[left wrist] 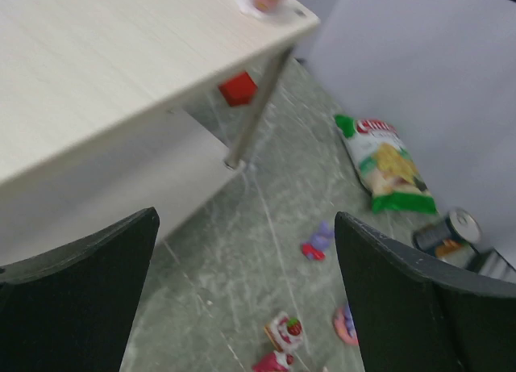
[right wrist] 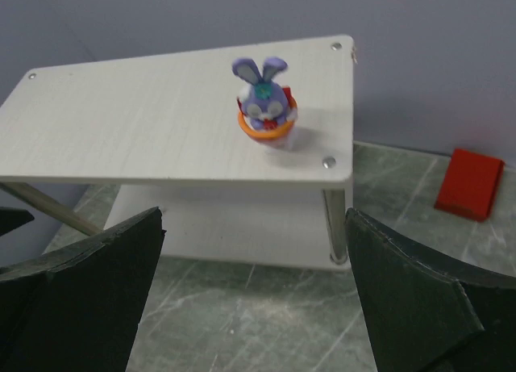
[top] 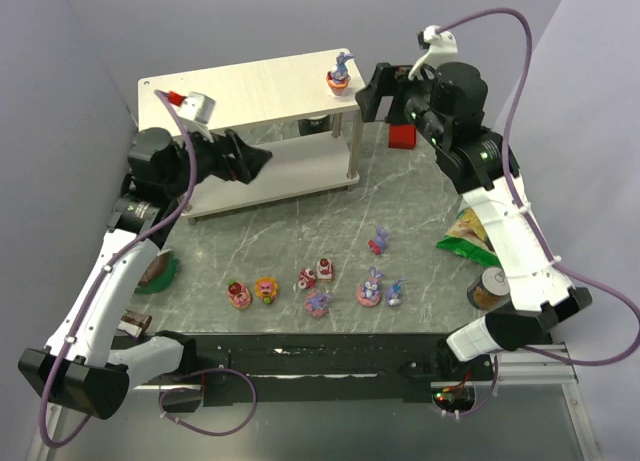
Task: Place and organize the plastic toys onto the shelf
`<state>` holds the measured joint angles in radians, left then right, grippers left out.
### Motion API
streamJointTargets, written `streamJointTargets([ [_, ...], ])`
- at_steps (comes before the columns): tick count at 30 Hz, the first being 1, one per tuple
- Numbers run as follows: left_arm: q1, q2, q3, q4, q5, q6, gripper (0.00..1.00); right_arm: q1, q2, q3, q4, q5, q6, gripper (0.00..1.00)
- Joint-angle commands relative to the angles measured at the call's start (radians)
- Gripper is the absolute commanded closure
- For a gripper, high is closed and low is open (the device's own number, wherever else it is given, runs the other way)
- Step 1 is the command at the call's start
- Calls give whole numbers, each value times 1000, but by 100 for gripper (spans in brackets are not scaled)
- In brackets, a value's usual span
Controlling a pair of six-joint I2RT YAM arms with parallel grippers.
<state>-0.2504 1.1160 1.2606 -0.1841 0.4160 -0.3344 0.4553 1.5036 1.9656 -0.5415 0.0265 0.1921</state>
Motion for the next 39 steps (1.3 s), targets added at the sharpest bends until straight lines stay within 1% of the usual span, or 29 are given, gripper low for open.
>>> streamJointTargets([
  [1, -111, -25, -42, -43, 63, 74, 4, -6, -115, -137, -49, 102, 61, 0],
  [2, -142, -25, -55, -52, 55, 77, 4, -4, -131, -166, -54, 118, 70, 0],
  [3, -201, -25, -69, -57, 46, 84, 4, -6, -146, -219, -57, 136, 76, 0],
  [5, -256, -24, -113, -63, 61, 86, 4, -6, -187, -272, -63, 139, 102, 0],
  [6, -304, -24, -128, -67, 63, 83, 3, -7, -201, -318, -66, 135, 109, 0],
  [8, -346, -33, -171, -89, 75, 87, 1, -6, -227, -352, -77, 133, 130, 1],
  [9, -387, -39, -185, -95, 75, 89, 1, -7, -232, -378, -83, 133, 136, 1],
  [11, -427, -59, -240, -97, 75, 84, 5, -7, -249, -396, -95, 138, 148, 1],
  [13, -493, -68, -308, -86, 64, 75, 9, -7, -263, -415, -98, 144, 150, 1],
  [14, -516, -76, -331, -71, 41, 72, 12, -6, -267, -418, -104, 147, 147, 1],
  [15, -561, -77, -351, -68, 26, 66, 13, -9, -272, -419, -106, 151, 144, 1],
  [16, -578, -74, -380, -66, 15, 67, 14, -9, -278, -422, -107, 154, 145, 1],
  [17, -595, -68, -388, -72, -11, 69, 17, -9, -281, -425, -107, 159, 145, 1],
  [18, -621, -62, -391, -95, -26, 71, 19, -10, -286, -435, -107, 159, 145, 1],
  [21, -648, -59, -388, -117, -45, 78, 24, -9, -293, -450, -112, 156, 156, 1],
  [23, -656, -53, -409, -101, -33, 74, 28, -9, -295, -461, -117, 153, 168, 2],
  [26, -667, -12, -441, -81, -22, 60, 31, -9, -301, -470, -121, 148, 175, 2],
  [28, -685, 7, -458, -68, -66, 55, 32, -10, -312, -485, -121, 151, 175, 2],
  [31, -705, 45, -483, -28, -138, 44, 36, -12, -318, -504, -129, 151, 182, 2],
  [32, -708, 51, -487, -17, -146, 43, 40, -12, -319, -510, -132, 151, 185, 2],
  [35, -716, 82, -487, 6, -154, 37, 43, -10, -329, -527, -132, 144, 198, 3],
  [39, -743, 120, -503, 35, -174, 23, 44, -12, -345, -550, -132, 150, 204, 3],
])
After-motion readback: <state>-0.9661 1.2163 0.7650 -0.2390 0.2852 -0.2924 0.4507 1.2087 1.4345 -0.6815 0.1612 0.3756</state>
